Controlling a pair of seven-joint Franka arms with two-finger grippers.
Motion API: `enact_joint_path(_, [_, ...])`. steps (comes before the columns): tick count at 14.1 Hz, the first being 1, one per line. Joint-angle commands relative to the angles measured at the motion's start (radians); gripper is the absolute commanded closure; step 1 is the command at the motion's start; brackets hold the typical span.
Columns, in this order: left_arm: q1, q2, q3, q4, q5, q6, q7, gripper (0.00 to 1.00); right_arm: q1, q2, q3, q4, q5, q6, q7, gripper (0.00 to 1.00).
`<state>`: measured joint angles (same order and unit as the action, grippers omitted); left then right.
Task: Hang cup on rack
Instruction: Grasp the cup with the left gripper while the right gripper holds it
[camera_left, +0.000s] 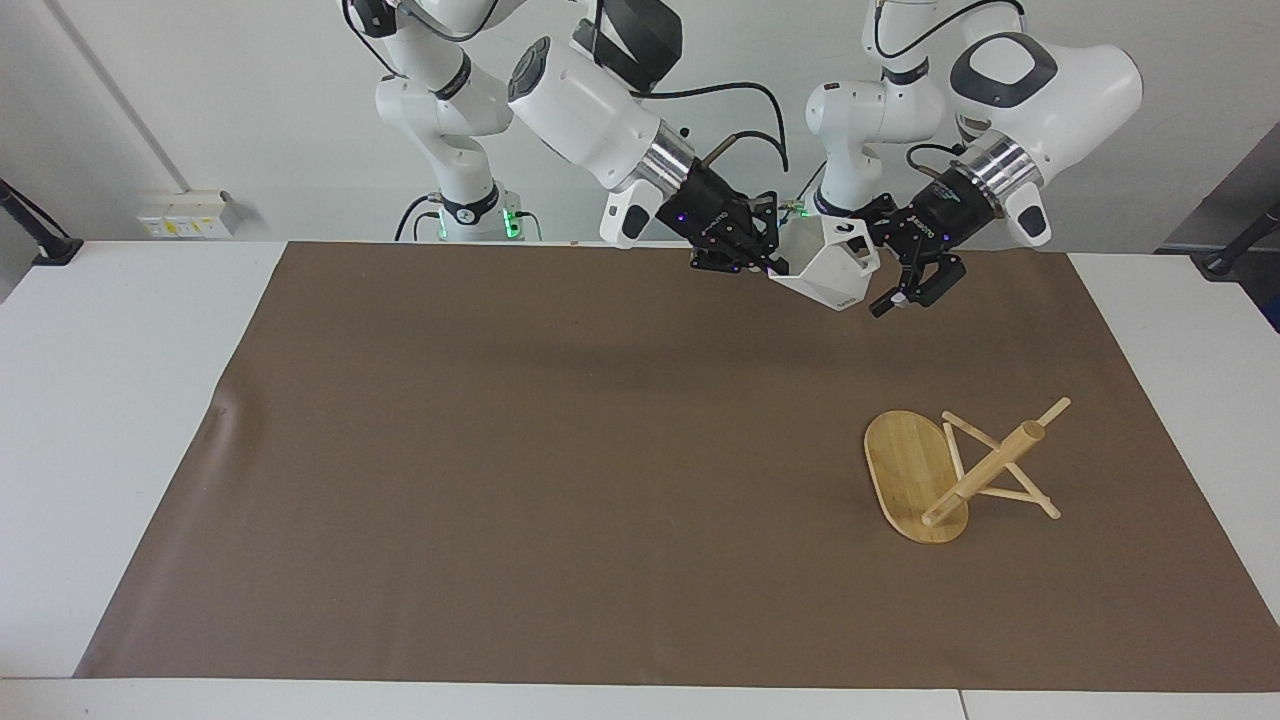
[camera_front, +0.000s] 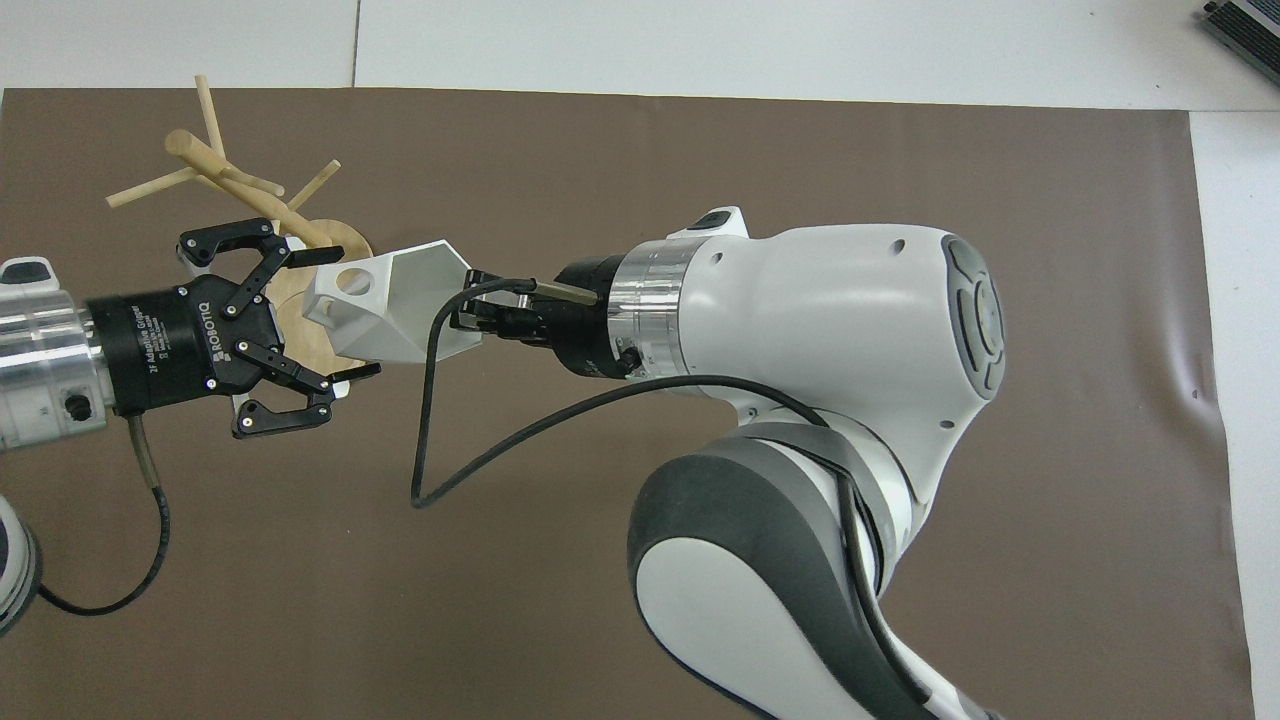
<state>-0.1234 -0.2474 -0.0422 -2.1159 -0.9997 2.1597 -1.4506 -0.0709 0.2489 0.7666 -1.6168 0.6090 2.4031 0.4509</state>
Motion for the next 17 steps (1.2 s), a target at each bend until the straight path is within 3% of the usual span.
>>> enact_joint_path(1, [-0.027,0.016,0.007,0.014,-0.017,0.014,0.018,0.00,-0.015,0.000,0.023,-0.009,0.023,0.022,0.017,1.00])
enact_joint_path(4, [-0.045,0.013,0.007,0.011,-0.017,0.014,0.018,0.00,-0.013,0.000,0.023,-0.008,0.023,0.022,0.017,1.00])
enact_joint_path(5, [-0.045,0.013,0.007,0.011,-0.019,0.011,0.018,0.17,-0.013,0.000,0.023,-0.008,0.023,0.022,0.017,1.00])
enact_joint_path(6, [-0.045,0.013,0.007,0.011,-0.019,0.012,0.018,0.41,-0.013,0.000,0.023,-0.008,0.023,0.022,0.017,1.00])
enact_joint_path(7, [-0.045,0.011,0.007,0.011,-0.019,0.012,0.018,0.54,-0.015,0.000,0.023,-0.009,0.023,0.022,0.017,1.00])
enact_joint_path(8, [-0.044,0.011,0.007,0.010,-0.019,0.012,0.018,0.58,-0.015,0.000,0.023,-0.009,0.023,0.022,0.018,1.00])
enact_joint_path(9, [-0.044,0.011,0.008,0.010,-0.019,0.009,0.019,0.70,-0.013,0.000,0.023,-0.009,0.023,0.022,0.020,1.00])
enact_joint_path(10, [-0.042,0.011,0.008,0.010,-0.017,0.006,0.019,0.97,-0.015,0.000,0.023,-0.009,0.023,0.022,0.020,1.00])
enact_joint_path(11, [-0.041,0.011,0.010,0.010,-0.017,0.006,0.035,1.00,-0.015,0.000,0.023,-0.009,0.018,0.021,0.018,1.00])
enact_joint_path(12, [-0.039,0.008,0.010,0.007,-0.017,0.005,0.064,1.00,-0.015,0.000,0.023,-0.009,0.009,0.019,0.017,0.74])
enact_joint_path(13, [-0.036,0.007,0.010,0.005,-0.017,0.002,0.070,1.00,-0.015,0.000,0.023,-0.011,0.008,0.017,0.017,0.58])
enact_joint_path(16, [-0.035,0.007,0.010,0.005,-0.017,0.002,0.072,1.00,-0.018,0.000,0.019,-0.012,0.006,0.010,0.008,0.43])
enact_joint_path(17, [-0.033,0.007,0.010,0.005,-0.017,0.000,0.072,1.00,-0.021,0.000,0.017,-0.012,0.006,0.010,0.008,0.33])
